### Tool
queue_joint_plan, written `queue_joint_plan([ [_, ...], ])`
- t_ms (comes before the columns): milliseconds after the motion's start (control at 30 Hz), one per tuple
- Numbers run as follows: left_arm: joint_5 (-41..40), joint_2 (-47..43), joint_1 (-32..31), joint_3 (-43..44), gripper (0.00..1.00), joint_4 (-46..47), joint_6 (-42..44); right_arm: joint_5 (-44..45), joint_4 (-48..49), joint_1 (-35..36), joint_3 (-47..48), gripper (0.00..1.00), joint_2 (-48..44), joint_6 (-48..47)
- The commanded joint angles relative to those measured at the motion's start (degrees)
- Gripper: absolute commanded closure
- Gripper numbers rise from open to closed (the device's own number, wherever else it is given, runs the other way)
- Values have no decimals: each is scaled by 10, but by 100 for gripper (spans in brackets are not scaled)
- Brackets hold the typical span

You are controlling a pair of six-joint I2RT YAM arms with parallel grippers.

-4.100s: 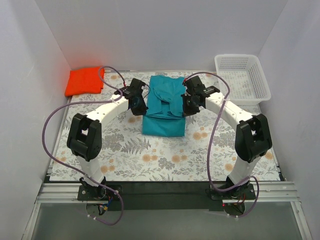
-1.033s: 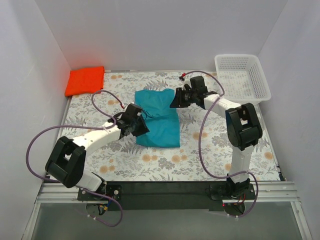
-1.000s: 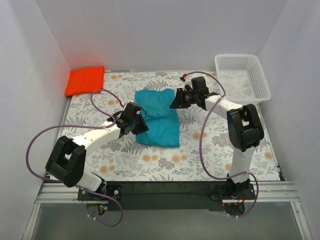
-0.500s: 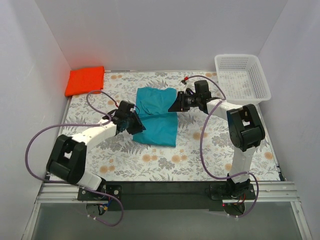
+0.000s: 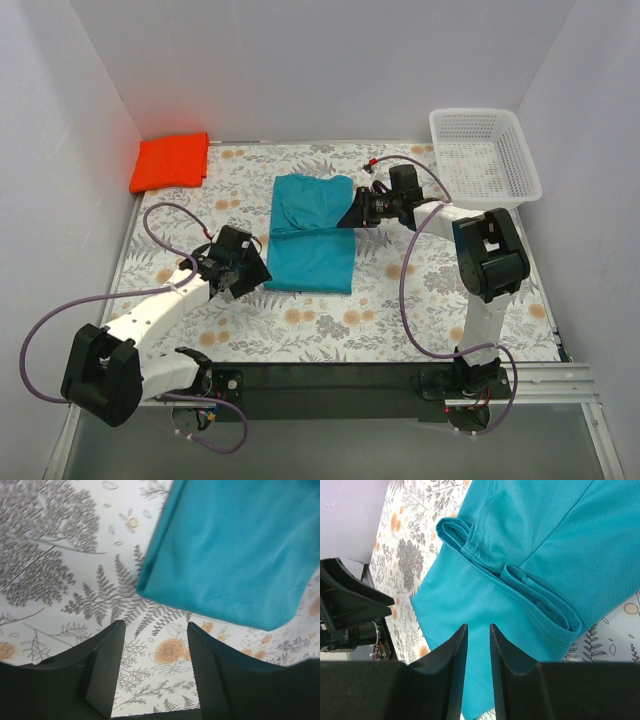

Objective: Fold and stack the t-shirts
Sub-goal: Fold the tshirt

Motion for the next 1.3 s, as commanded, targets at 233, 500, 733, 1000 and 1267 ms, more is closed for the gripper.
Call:
queue_joint_plan([
  [233, 83, 185, 36, 130, 81, 195, 50, -36, 20, -5, 58, 70, 67, 8],
  [500, 93, 382, 108, 223, 87, 264, 37, -48, 20, -30, 125, 70, 148, 13],
  [733, 131, 403, 122, 231, 87, 254, 42, -58, 19, -59, 155, 71, 189, 20],
  [1000, 111, 247, 124, 193, 63, 202, 78, -30, 20, -52, 94, 71, 63, 34],
  [1267, 141, 139, 114, 111, 65, 162, 72, 1, 24, -5, -18, 71, -69, 51],
])
